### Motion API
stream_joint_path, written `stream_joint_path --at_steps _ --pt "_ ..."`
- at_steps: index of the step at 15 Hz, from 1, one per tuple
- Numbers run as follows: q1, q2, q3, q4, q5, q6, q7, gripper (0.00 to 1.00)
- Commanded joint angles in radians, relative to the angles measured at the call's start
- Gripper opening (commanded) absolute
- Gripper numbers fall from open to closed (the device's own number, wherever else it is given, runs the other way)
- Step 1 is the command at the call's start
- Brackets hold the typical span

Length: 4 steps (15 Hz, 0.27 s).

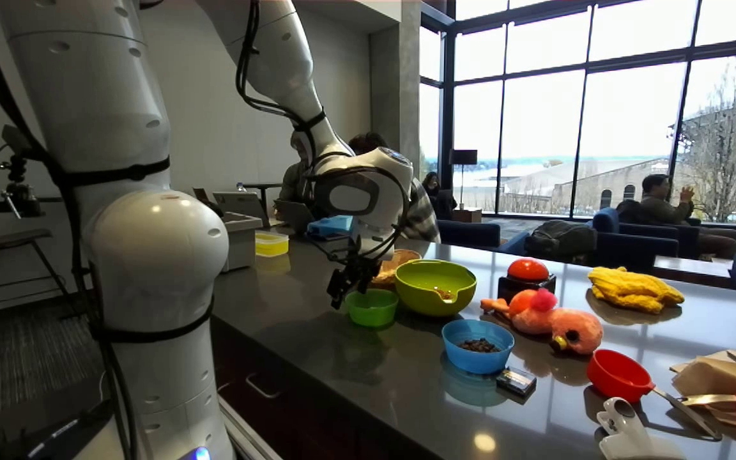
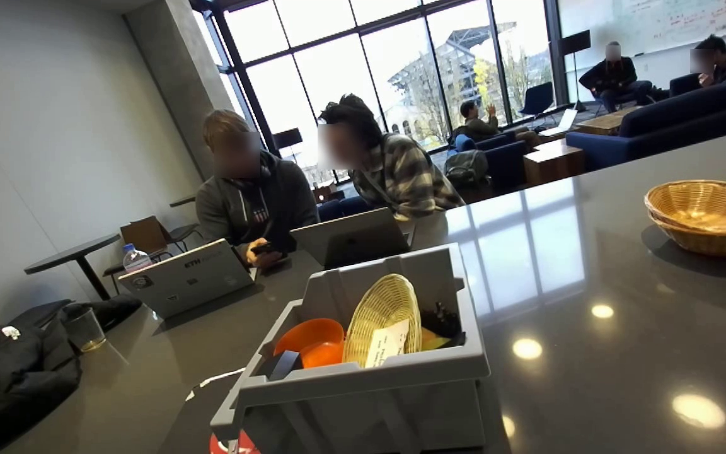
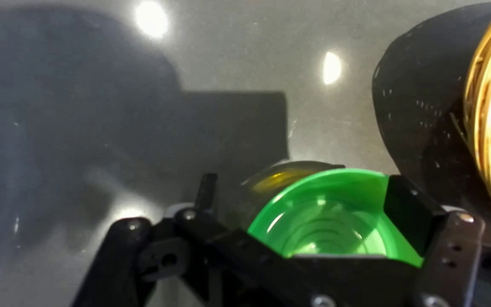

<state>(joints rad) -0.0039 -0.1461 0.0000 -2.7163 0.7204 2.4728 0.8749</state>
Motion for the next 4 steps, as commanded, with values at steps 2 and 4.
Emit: stream_joint_path --at_steps 2,4 --pt "-0.007 0.056 -0.014 0.003 0.089 0.005 -0.110 1.00" --pt "-0.008 0.074 -0.015 0.002 0.114 0.004 -0.138 1.00"
